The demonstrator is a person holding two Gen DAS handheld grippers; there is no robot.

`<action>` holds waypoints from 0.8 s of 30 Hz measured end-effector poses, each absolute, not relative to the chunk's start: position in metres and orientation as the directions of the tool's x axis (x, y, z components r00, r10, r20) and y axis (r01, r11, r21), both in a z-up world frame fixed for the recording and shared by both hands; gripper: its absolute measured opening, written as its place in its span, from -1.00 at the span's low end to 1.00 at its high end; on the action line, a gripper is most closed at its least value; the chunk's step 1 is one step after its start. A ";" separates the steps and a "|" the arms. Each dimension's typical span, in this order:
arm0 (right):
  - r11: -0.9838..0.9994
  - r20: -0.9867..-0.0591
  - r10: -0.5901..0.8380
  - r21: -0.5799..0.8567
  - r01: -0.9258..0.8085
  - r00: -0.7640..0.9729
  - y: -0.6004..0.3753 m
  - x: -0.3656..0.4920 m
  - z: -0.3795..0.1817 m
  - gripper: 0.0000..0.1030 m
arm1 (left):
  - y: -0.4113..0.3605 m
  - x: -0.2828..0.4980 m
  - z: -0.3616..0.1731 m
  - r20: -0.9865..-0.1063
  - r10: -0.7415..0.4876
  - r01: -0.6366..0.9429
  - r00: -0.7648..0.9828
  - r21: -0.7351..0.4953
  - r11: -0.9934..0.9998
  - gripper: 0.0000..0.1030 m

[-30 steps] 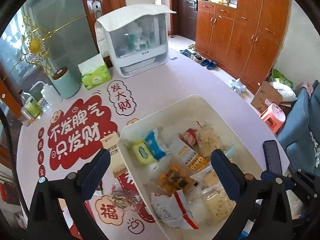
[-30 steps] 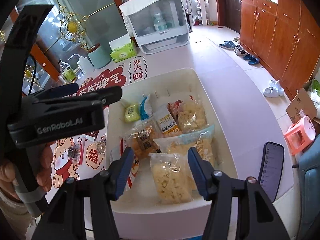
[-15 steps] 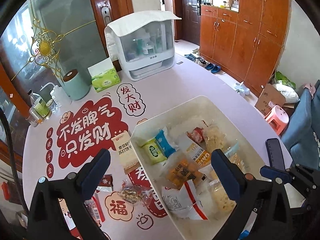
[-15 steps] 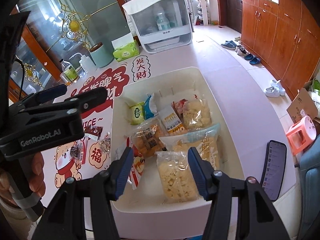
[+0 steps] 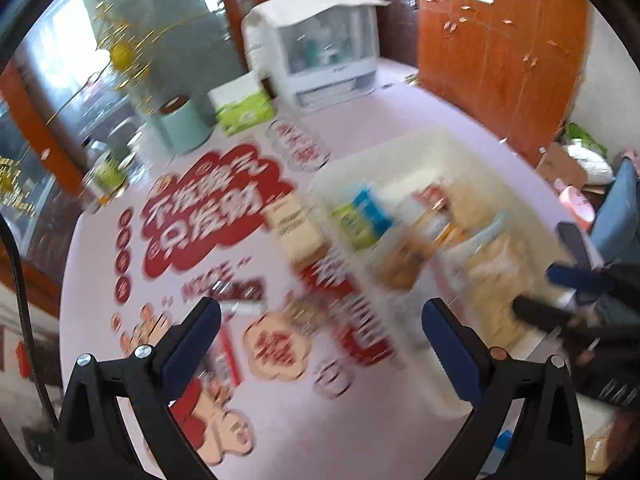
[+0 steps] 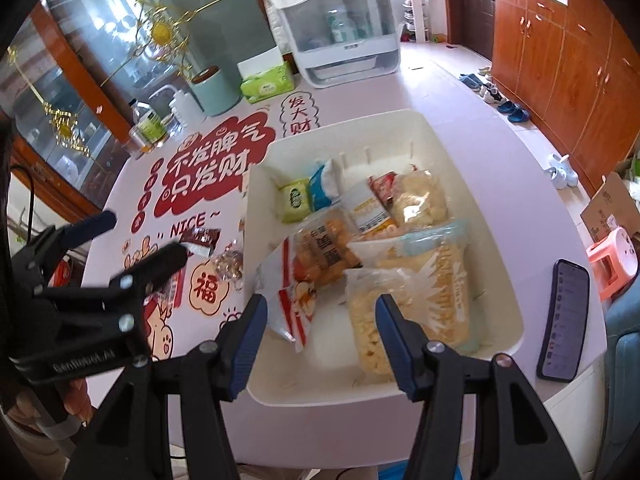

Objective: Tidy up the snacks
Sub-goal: 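Move both tools back over the remaining snacks on the table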

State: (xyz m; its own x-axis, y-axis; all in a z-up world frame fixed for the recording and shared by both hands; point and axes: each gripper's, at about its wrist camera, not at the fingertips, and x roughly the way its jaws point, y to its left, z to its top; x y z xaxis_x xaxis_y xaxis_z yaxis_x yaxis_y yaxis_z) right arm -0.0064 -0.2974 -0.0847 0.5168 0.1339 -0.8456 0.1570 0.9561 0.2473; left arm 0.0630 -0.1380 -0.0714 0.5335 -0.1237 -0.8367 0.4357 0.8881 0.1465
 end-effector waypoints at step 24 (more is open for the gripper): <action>0.907 -0.894 0.229 0.052 -0.418 0.386 -0.098 0.147 -0.124 0.10 | 0.068 0.127 -0.189 -0.900 0.032 0.012 0.434 0.042 0.999 0.94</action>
State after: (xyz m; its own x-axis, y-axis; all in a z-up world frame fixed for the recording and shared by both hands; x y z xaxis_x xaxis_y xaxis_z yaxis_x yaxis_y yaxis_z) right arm 0.1475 -0.0985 -0.1244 0.3857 0.2293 -0.8937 -0.4179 0.9070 0.0523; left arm 0.1267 0.0678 -0.1886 0.4343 0.0324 -0.9002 0.0120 0.9991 0.0418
